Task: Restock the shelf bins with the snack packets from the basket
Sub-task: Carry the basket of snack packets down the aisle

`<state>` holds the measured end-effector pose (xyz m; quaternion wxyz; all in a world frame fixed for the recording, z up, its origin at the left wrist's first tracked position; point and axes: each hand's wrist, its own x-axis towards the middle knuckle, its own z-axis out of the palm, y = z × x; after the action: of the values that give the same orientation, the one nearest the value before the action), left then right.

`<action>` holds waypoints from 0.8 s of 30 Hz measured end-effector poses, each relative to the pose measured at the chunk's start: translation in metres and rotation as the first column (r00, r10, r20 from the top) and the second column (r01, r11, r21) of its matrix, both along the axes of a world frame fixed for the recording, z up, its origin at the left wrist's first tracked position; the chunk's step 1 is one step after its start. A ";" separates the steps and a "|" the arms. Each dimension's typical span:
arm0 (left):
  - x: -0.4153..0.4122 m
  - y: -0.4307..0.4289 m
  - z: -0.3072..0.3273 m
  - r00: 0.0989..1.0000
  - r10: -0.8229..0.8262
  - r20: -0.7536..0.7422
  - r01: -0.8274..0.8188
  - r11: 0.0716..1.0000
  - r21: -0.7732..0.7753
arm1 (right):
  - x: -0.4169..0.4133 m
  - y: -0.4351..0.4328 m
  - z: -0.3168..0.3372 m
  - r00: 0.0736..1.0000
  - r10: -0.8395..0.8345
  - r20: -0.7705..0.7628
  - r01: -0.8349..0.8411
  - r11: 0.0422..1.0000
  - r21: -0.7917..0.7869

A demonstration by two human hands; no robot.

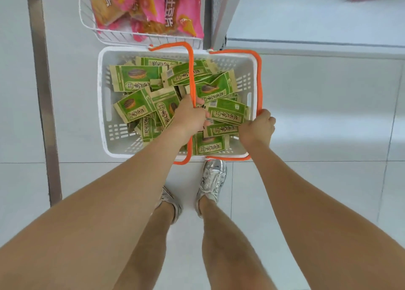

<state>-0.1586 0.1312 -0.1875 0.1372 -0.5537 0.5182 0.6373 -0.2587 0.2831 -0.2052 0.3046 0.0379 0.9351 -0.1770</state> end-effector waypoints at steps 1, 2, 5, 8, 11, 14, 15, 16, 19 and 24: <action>-0.001 0.000 0.003 1.000 0.014 0.015 -0.014 1.000 0.005 | 0.004 0.000 0.010 0.998 -0.020 -0.057 0.017 0.998 -0.052; -0.001 0.000 0.008 0.999 0.034 0.026 -0.035 0.999 0.009 | 0.010 -0.001 0.021 0.995 -0.042 -0.088 0.032 0.993 -0.112; 0.002 -0.007 0.025 0.985 0.163 0.066 -0.165 0.986 0.028 | 0.038 -0.013 0.055 0.996 -0.011 -0.086 -0.013 0.962 -0.272; 0.006 -0.023 0.042 0.951 0.285 0.120 -0.297 0.950 0.096 | 0.077 -0.041 0.074 0.974 0.161 0.161 -0.084 0.911 -0.405; 0.013 -0.042 0.055 0.908 0.414 0.068 -0.418 0.879 0.229 | 0.106 -0.074 0.078 0.871 0.257 0.418 -0.031 0.879 -0.477; 0.021 -0.052 0.060 0.914 0.405 0.032 -0.399 0.878 0.264 | 0.108 -0.094 0.079 0.821 0.054 0.568 0.198 0.906 -0.374; 0.024 -0.052 0.060 0.921 0.389 0.023 -0.380 0.883 0.275 | 0.107 -0.096 0.076 0.786 -0.038 0.617 0.304 0.893 -0.333; 0.026 -0.051 0.061 0.927 0.375 0.017 -0.364 0.887 0.283 | 0.107 -0.097 0.076 0.747 -0.100 0.658 0.387 0.870 -0.307; 0.030 -0.049 0.062 0.943 0.334 0.010 -0.324 0.908 0.267 | 0.109 -0.096 0.078 0.669 -0.139 0.731 0.511 0.799 -0.316; 0.016 -0.032 0.092 0.972 0.232 0.039 -0.234 0.933 0.274 | 0.094 -0.069 0.121 0.634 -0.124 0.763 0.609 0.688 -0.394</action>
<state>-0.1427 0.0994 -0.0958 0.1383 -0.5885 0.3542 0.7135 -0.1649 0.2143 -0.0841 0.5746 0.2002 0.6086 -0.5093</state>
